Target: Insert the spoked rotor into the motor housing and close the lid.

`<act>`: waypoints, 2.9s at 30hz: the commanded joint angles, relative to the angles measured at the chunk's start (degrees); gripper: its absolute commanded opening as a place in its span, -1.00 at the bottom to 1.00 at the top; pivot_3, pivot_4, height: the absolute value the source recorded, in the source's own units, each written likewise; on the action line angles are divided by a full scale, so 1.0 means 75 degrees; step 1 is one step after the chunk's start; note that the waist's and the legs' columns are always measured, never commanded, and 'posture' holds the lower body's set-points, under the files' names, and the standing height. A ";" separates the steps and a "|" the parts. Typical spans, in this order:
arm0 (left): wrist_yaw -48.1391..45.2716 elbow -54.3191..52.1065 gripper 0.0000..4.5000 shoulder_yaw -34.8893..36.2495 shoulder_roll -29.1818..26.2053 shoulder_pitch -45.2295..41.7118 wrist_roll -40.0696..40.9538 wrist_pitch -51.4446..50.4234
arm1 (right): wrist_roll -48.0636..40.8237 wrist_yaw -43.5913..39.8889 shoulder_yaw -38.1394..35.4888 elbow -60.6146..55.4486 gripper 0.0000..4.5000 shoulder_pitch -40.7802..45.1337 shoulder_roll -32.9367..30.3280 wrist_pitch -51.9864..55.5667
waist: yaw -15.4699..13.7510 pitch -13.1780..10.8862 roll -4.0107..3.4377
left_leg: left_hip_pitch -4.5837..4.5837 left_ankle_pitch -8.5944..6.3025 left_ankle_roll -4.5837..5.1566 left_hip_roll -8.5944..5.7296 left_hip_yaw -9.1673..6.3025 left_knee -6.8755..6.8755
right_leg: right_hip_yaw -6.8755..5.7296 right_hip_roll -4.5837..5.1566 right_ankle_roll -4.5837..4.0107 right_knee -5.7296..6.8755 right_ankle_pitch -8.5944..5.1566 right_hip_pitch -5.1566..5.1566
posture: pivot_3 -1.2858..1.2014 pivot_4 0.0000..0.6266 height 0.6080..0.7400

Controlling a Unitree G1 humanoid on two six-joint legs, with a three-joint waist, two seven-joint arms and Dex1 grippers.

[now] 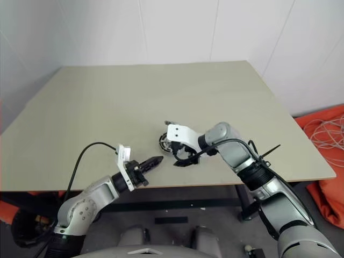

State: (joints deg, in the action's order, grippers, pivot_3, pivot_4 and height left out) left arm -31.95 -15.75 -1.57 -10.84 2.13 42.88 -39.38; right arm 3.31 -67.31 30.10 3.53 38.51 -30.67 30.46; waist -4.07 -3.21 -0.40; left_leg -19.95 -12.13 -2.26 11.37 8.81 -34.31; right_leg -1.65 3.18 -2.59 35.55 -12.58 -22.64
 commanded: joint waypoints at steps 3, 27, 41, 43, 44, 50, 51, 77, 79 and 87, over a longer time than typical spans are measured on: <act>0.0004 -0.0214 -1.00 0.0078 0.0033 -0.0057 0.0099 0.0068 | 0.0168 0.0063 -0.0063 0.0268 0.00 0.0354 0.0056 -0.0332 | 0.0000 0.0000 0.0000 | 0.0000 0.0000 0.0000 0.0000 0.0000 0.0000 | 0.0000 0.0000 -0.0007 0.0000 0.0004 0.0000 | 0.03 -1.00 1.00; -0.0039 -0.0156 -1.00 0.0118 0.0056 -0.0084 0.0109 0.0108 | -0.0020 0.0018 -0.0274 0.0016 0.02 0.0435 0.0253 -0.0389 | 0.0000 0.0000 0.0001 | -0.0001 -0.0001 0.0003 -0.0001 0.0001 0.0000 | -0.0001 0.0000 -0.0009 -0.0001 0.0005 0.0001 | 0.03 -1.00 1.00; 0.0026 -0.0190 -1.00 0.0095 0.0119 -0.0073 0.0089 0.0118 | 0.0220 0.0138 -0.0008 0.0202 0.16 0.0532 0.0524 -0.0372 | 0.0001 0.0000 0.0001 | -0.0001 -0.0001 0.0001 0.0000 -0.0001 0.0000 | -0.0001 0.0000 -0.0008 -0.0001 0.0005 0.0000 | 0.03 -1.00 1.00; 0.0041 -0.0201 -1.00 0.0089 0.0134 -0.0072 0.0084 0.0116 | 0.0290 0.0178 0.0025 0.0307 0.16 0.0544 0.0560 -0.0383 | 0.0001 0.0000 0.0001 | -0.0001 -0.0001 0.0001 0.0000 0.0000 0.0000 | -0.0001 0.0000 -0.0007 -0.0001 0.0004 0.0000 | 0.03 -1.00 1.00; 0.0046 -0.0206 -1.00 0.0089 0.0137 -0.0070 0.0084 0.0116 | 0.0326 0.0193 0.0044 0.0366 0.16 0.0549 0.0570 -0.0395 | 0.0001 0.0000 0.0001 | -0.0001 -0.0001 0.0001 0.0000 -0.0001 0.0000 | -0.0001 0.0000 -0.0007 -0.0001 0.0004 0.0001 | 0.03 -1.00 1.00; 0.0080 -0.0237 -1.00 0.0097 0.0151 -0.0042 0.0089 0.0129 | 0.0477 0.0154 0.0097 0.0589 -0.53 0.0520 0.0512 -0.0510 | 0.0002 0.0000 0.0001 | -0.0002 -0.0001 0.0001 0.0000 -0.0002 0.0000 | -0.0001 0.0000 -0.0008 -0.0001 0.0005 0.0000 | 0.03 -1.00 1.00; 0.0085 -0.0236 -1.00 0.0103 0.0153 -0.0038 0.0092 0.0133 | 0.0503 0.0160 0.0100 0.0628 -0.70 0.0513 0.0507 -0.0530 | 0.0001 0.0000 0.0001 | -0.0002 0.0000 0.0001 0.0000 -0.0001 0.0000 | -0.0001 0.0000 -0.0008 -0.0001 0.0005 0.0000 | 0.03 -1.00 1.00; 0.0094 -0.0220 -1.00 0.0081 0.0198 0.0016 0.0113 0.0198 | 0.0543 0.0847 -0.0437 0.0185 -0.99 0.0689 0.0494 0.1342 | -0.0008 -0.0001 0.0001 | 0.0006 0.0005 -0.0007 0.0000 -0.0005 0.0000 | 0.0000 0.0000 0.0010 0.0003 -0.0005 0.0006 | 0.03 -1.00 1.00; 0.0085 -0.0197 -1.00 0.0075 0.0208 -0.0006 0.0114 0.0191 | 0.0527 0.0865 -0.0478 -0.0031 -0.99 0.0684 0.0331 0.1691 | -0.0044 -0.0002 0.0000 | 0.0010 0.0009 -0.0012 0.0000 -0.0005 0.0000 | -0.0001 0.0000 0.0025 0.0003 -0.0013 0.0006 | 0.03 -1.00 1.00; 0.0041 -0.0103 -1.00 0.0072 0.0229 -0.0110 0.0138 0.0151 | 0.0300 0.1030 -0.0672 -0.0816 -0.99 0.0607 -0.0347 0.2635 | -0.0115 -0.0004 -0.0001 | -0.0004 0.0021 -0.0023 -0.0003 -0.0004 0.0001 | 0.0001 0.0002 -0.0009 -0.0002 0.0006 -0.0010 | 0.03 -1.00 1.00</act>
State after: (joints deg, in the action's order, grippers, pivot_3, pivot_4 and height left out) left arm -30.99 -15.73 -1.54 -9.31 2.32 42.89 -38.70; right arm 6.30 -59.92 27.90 2.52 41.46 -32.66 49.10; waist -4.93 -3.24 -0.40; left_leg -20.02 -11.95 -2.47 11.35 8.78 -34.29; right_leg -1.64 3.18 -2.67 35.54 -12.53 -22.77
